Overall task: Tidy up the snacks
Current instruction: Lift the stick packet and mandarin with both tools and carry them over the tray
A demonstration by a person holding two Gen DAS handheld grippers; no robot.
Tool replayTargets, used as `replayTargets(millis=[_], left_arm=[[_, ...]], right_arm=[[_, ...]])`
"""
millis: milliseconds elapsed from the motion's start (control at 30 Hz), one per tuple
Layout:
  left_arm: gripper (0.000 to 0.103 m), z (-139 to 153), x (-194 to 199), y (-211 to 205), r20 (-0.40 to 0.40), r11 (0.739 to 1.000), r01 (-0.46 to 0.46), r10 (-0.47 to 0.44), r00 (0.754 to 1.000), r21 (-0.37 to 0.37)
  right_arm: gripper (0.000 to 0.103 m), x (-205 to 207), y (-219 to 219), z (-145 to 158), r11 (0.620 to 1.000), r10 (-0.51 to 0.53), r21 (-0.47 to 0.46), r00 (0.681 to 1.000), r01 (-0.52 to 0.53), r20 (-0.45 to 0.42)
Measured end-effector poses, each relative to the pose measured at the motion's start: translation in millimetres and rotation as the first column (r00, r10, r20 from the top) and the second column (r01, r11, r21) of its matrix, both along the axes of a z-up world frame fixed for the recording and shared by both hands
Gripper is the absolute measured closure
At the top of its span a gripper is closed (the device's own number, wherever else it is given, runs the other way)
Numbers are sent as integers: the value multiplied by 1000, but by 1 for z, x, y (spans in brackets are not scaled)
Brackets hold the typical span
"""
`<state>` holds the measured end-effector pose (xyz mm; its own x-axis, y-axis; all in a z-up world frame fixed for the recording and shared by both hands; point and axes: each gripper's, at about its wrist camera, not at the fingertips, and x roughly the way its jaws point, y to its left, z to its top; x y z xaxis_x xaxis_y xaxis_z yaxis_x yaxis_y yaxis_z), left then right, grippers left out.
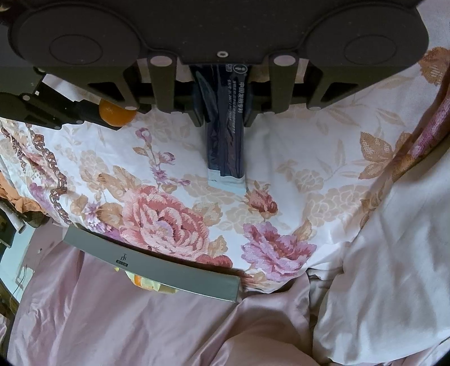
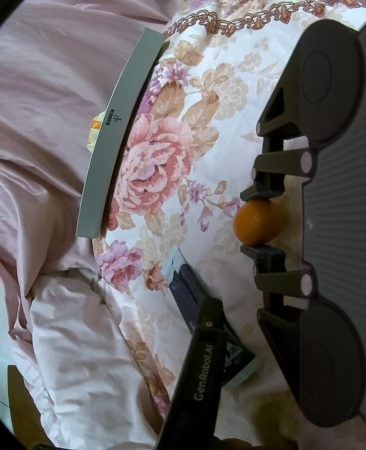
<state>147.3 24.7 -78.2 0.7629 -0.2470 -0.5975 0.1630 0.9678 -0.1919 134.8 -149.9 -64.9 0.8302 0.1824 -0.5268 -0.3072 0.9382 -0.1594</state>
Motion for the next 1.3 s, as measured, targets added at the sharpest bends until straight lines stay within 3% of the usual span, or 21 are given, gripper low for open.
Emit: replayTargets(millis=[367,867,1300], left_arm=[[72,4,-6,-5,14,1000,29,-29,999,-11],[73,3,-7,-2,24,993,32,-30,999,-114],[73,15,-13,-6,69,991,38,-29,997,-129]], right_arm=[[67,-7,1,4,1000,-4,-12,999,4,35],[67,-23,-6,8,997,-52,-52,997,55,53],[67,-39,-15,24,996,-69,-56,993,75,101]])
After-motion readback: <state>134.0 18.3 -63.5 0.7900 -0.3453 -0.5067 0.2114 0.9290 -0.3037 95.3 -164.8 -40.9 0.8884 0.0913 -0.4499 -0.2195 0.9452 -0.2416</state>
